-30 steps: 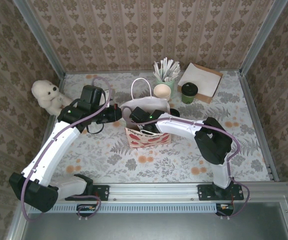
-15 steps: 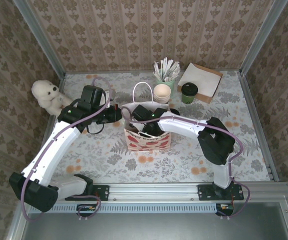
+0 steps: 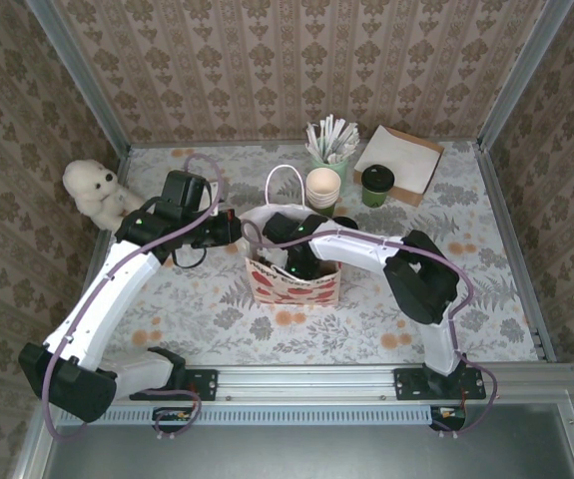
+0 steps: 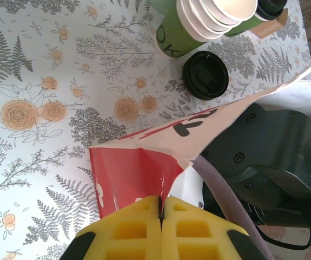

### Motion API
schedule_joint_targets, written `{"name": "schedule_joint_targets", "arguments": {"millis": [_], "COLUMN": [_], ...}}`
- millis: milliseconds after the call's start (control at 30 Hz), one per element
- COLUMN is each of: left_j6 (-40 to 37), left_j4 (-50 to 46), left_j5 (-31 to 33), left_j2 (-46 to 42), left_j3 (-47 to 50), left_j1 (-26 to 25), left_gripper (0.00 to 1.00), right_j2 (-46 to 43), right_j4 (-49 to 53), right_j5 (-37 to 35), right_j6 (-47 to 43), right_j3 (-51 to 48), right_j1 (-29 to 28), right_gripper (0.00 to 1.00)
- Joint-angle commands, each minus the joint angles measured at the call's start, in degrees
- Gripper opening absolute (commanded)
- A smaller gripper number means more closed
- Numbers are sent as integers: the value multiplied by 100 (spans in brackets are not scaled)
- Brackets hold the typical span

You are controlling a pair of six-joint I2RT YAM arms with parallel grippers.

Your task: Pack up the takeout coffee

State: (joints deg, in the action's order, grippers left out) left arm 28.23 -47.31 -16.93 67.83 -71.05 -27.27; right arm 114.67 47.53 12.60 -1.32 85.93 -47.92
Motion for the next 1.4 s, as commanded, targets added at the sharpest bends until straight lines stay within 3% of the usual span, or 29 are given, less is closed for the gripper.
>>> {"name": "schedule_joint_targets", "arguments": {"millis": [0, 167, 333, 567, 733, 967, 1167, 1367], "left_j6": [-125, -124, -116, -120, -116, -113, -128, -186], "left_j4": [-83, -74, -68, -68, -77, -72, -6, -156], "left_j5": [-13, -16, -17, -21, -39, -69, -128, 5], "left_j2": [2, -7, 2, 2, 7, 37, -6, 8], "left_j3": [-160, -156, -158, -190, -234, -217, -243, -277], "left_j1": [0, -1, 2, 2, -1, -2, -13, -8], "left_gripper": [3, 3, 3, 1, 0, 0, 0, 0], "right_j2": [250, 118, 2, -179, -482, -455, -442, -263], "right_j4": [231, 12, -111, -130, -50, 341, 708, 1038], "right_j5": [-809, -1423, -1438, -821, 445, 319, 1183, 1203], "right_j6": [31, 17, -17, -32, -240, 33, -102, -310], "right_j3": [52, -12, -18, 87, 153, 522, 789, 607], "right_j1": [-3, -4, 2, 0, 12, 75, 92, 92], "right_gripper": [4, 6, 7, 9, 10, 9, 10, 9]}}
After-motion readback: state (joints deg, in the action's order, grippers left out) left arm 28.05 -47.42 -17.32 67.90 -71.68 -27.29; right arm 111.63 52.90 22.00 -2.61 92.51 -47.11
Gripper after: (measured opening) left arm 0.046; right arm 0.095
